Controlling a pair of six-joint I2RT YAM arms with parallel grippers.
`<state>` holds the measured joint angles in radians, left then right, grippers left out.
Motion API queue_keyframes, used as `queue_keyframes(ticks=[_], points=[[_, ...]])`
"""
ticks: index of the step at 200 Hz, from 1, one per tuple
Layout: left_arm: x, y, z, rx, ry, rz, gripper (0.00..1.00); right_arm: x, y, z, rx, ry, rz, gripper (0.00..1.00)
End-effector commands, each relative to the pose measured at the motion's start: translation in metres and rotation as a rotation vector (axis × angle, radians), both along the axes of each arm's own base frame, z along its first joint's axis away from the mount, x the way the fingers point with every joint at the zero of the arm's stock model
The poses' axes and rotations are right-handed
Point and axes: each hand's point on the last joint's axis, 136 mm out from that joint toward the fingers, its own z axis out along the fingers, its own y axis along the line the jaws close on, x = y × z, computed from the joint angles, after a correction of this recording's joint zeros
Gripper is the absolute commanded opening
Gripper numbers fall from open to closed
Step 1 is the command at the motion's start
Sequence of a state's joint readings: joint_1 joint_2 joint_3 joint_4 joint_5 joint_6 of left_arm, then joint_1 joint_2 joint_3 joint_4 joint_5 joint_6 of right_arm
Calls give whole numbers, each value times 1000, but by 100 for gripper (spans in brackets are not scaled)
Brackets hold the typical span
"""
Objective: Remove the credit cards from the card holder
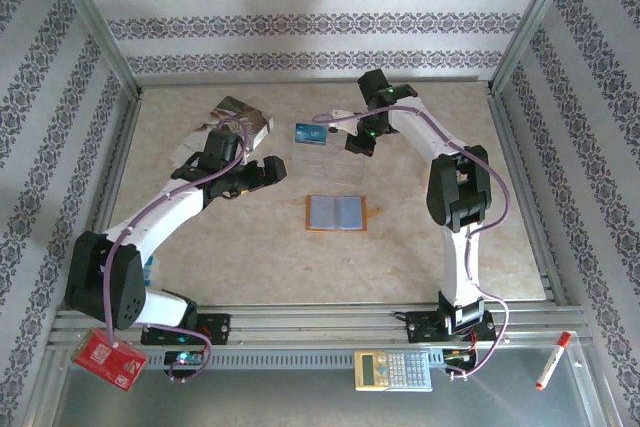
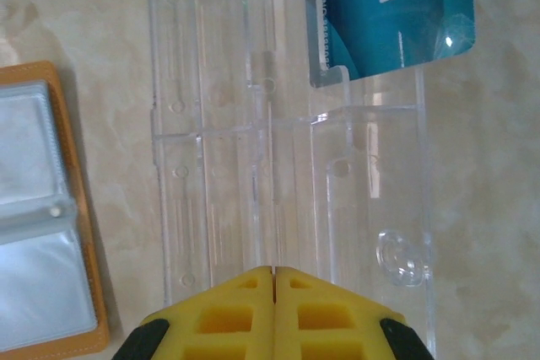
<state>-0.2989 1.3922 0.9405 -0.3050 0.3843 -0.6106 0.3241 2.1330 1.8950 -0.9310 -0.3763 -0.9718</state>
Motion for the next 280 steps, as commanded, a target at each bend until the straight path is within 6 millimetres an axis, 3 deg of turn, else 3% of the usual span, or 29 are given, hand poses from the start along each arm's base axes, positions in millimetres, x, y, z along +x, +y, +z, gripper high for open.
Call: queue_keyframes(ticks=[1,40,74,141,163,210,241,268,280], points=[[-4,7,-2,-4,19,25,100,-15,6,-2,64,95,8,0],[-4,7,-2,-4,19,25,100,-14,3,-5,61,114,-18,0],[-4,7,-1,-5,19,24,100,-7,-2,-5,32,99,-59,15],[-3,5,1,-16,16,22,100,13,-6,44,92,-30,-148,25],[-3,6,0,-17,16,22,100,18,-9,51,83,-61,-178,25],[-5,5,0,-21,14,18,100,9,-7,62,122,-62,-216,25],[-5,5,-2,-23,18,21,100,1,-3,77,195,-24,-349,29],[-6,3,-6,-34,25,18,100,-13,7,67,202,41,-536,31],[-5,2,-8,-41,28,18,100,-20,9,52,181,81,-655,32]])
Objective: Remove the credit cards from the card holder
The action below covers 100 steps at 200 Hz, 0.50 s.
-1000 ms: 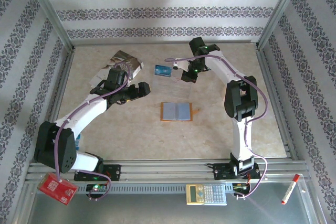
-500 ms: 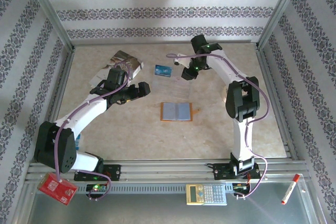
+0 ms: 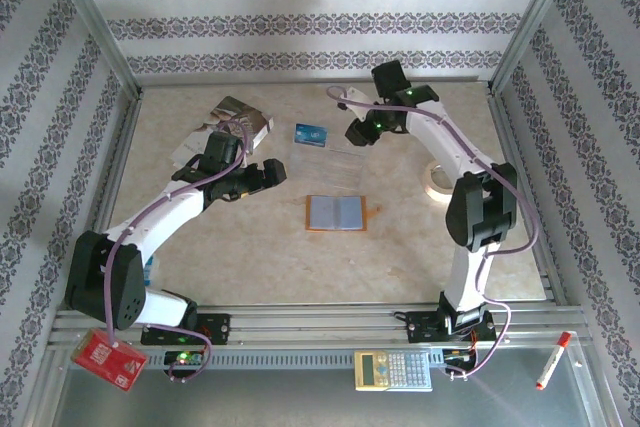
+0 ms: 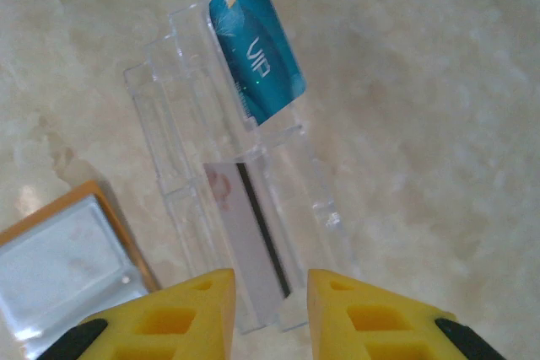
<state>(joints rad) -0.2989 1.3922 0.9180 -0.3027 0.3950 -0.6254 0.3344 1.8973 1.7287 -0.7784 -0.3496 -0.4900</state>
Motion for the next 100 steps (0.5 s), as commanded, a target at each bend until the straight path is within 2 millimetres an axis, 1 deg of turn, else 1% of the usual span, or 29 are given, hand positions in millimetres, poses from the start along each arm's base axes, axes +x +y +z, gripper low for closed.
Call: queue_keyframes(ticks=[1,12,20,31,43,54,77,100], points=[[0,2,0,-32,1,14,100,-12,11,-13,28,92,-247,32],[0,1,-1,-38,4,10,100,-18,12,-24,31,143,-347,31],[0,0,-3,-39,7,9,100,-27,15,-32,61,190,-389,30],[0,1,-4,-38,8,9,100,-37,25,-36,137,226,-417,30],[0,0,-6,-38,7,8,100,-39,31,-37,196,236,-463,33],[0,0,-6,-38,8,7,100,-38,31,-38,200,234,-504,35],[1,-1,-7,-43,9,6,100,-26,20,-50,166,209,-585,40],[1,-1,-6,-45,8,7,100,-17,18,-58,142,199,-589,41]])
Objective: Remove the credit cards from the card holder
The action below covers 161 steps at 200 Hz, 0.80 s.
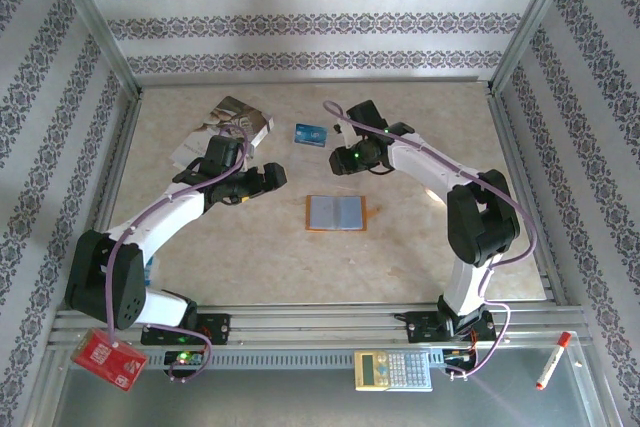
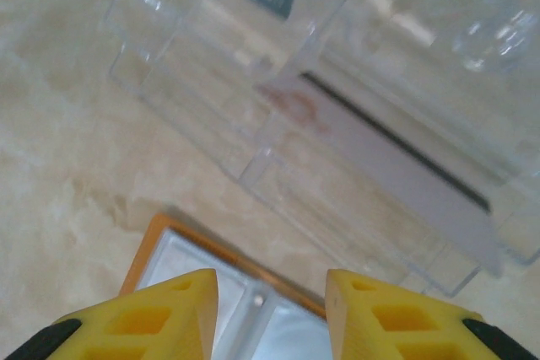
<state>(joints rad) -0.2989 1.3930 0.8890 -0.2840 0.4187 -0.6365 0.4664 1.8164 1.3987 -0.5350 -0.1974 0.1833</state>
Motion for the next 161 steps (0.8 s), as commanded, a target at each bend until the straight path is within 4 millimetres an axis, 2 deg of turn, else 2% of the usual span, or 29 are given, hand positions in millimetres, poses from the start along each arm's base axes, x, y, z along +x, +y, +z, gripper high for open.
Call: queue_keyframes(ticks=[1,31,91,132,161], points=[[6,1,2,-25,-12,15,100,23,-4,5,2,-50,-90,41],[6,2,2,-26,-12,18,100,31,-1,4,-13,-61,-70,41],[5,2,5,-33,-18,22,100,54,-15,15,-49,-130,-114,41],[4,3,5,-30,-16,23,100,50,-8,13,-33,-114,-67,39],[3,4,4,-26,-14,25,100,27,18,34,90,-118,53,40]])
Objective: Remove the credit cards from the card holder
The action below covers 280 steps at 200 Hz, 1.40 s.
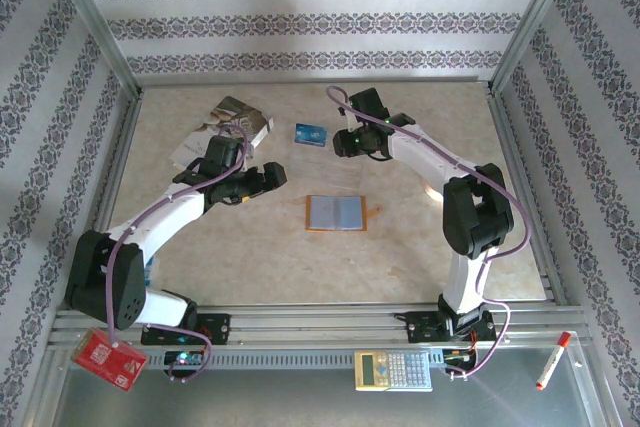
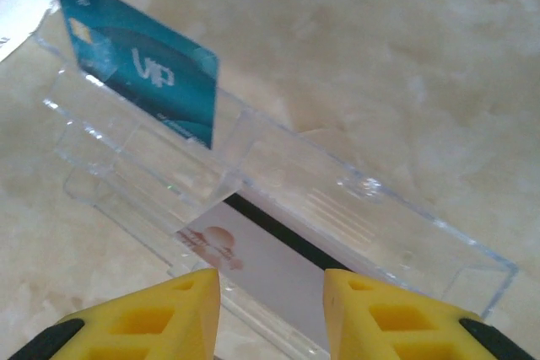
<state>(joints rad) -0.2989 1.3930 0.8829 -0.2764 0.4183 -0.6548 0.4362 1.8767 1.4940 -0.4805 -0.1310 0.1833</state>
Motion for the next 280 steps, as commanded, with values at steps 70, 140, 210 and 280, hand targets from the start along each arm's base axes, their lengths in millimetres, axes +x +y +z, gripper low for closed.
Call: queue_keyframes(ticks=[70,140,210,280], points=[[6,1,3,-22,-17,9,100,-28,20,-27,5,64,68,50],[7,1,4,-23,-18,11,100,10,-5,-10,-95,-40,-31,50],[6,2,7,-20,-24,11,100,13,-4,-11,-78,-25,-28,49],[5,2,8,-21,-26,10,100,22,-14,-9,-63,-30,-104,50]])
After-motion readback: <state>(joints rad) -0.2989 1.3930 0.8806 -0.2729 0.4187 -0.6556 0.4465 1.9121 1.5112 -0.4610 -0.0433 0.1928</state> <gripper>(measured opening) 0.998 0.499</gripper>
